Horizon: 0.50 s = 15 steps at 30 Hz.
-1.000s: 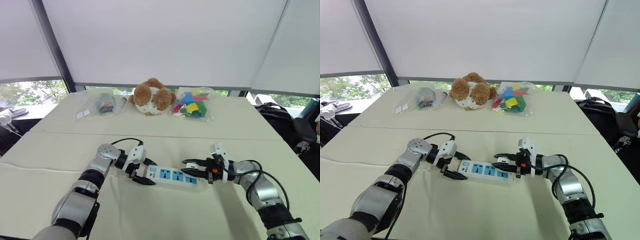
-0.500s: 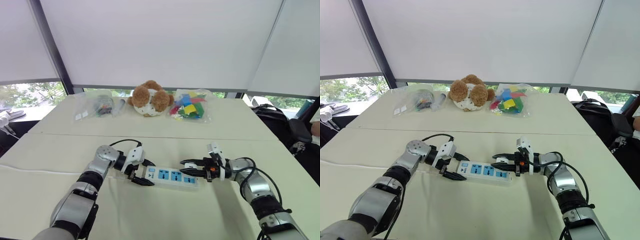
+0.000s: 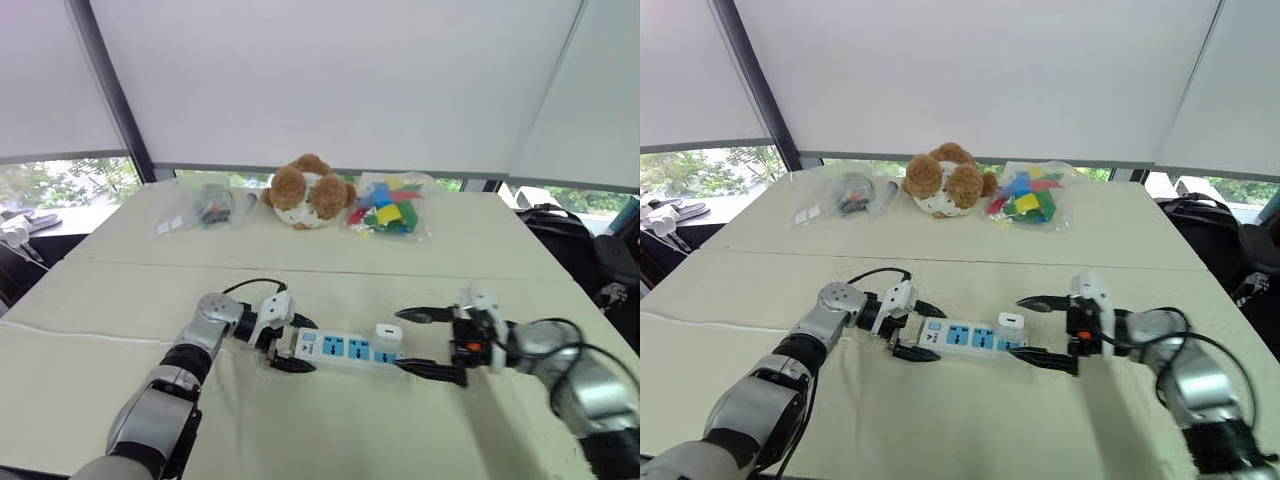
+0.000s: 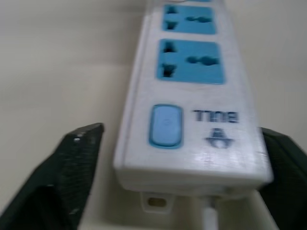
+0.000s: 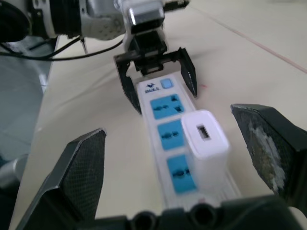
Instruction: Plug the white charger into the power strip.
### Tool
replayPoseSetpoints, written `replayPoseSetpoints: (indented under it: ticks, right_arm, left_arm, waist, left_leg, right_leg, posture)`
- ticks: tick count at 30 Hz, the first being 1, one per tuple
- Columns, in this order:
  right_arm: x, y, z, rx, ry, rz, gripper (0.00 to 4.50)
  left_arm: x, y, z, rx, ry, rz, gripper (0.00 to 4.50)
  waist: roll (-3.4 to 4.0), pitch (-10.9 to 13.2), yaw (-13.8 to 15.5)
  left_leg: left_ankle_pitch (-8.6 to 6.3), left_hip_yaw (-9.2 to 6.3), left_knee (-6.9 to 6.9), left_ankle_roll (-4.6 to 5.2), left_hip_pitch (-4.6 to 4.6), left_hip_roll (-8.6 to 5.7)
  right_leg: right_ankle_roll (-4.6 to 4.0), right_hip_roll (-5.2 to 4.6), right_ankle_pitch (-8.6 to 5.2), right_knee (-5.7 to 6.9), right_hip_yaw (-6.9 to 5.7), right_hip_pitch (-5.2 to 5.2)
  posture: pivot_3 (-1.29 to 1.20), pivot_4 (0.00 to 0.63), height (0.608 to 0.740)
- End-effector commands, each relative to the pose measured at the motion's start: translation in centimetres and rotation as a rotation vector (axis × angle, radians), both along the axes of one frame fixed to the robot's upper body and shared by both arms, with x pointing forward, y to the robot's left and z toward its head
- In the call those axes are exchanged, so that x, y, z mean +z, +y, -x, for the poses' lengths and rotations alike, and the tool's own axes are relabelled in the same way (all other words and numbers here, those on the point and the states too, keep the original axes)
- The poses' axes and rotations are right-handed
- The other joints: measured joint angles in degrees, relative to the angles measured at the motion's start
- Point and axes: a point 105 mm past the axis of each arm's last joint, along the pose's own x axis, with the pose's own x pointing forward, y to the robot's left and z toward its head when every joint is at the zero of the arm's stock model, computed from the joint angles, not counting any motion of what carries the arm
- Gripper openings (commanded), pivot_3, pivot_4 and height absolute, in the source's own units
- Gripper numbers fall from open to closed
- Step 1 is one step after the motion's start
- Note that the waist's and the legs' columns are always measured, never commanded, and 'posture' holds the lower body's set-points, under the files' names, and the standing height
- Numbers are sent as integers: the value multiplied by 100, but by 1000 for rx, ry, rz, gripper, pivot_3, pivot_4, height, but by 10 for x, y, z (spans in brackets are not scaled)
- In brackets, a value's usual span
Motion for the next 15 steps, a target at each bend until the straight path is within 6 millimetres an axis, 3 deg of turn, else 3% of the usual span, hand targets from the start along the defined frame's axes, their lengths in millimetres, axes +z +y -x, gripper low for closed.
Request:
replayPoseSetpoints:
  ticks: [1, 6, 10, 15]
  right_arm:
    - [15, -10, 14, -40, -15, 0, 4500]
    - [10, -29, 29, -162, 55, -7, 4500]
    - [-4, -47, 41, -264, 115, -8, 4500]
    - [-2, -60, 35, -373, 103, -57, 4500]
  left_arm:
    - [18, 2, -8, 46, -31, 69, 4472]
    - [34, 21, -6, 104, -31, 113, 4472]
    - [51, 54, 21, 207, 24, 143, 4472]
    - [71, 82, 34, 423, 85, 220, 4472]
  waist:
    - [-3, 3, -66]
    - [-1, 9, -106]
    - [4, 14, -146]
    - [18, 42, -67]
  left_leg:
    - [0, -1, 0, 0, -11, 1]
    - [3, 0, 3, -3, -74, 0]
    - [3, 1, -13, -3, -74, 24]
    - [4, 7, -5, -5, -72, 35]
  right_leg:
    - [2, 1, 1, 0, -1, -10]
    - [47, 0, 28, 15, 1, -83]
    - [40, 16, 24, 13, 2, -90]
    - [32, 18, 22, 14, 0, -85]
  posture:
    - [0, 150, 739]
    - [0, 150, 739]
    - [0, 150, 739]
    - [0, 150, 739]
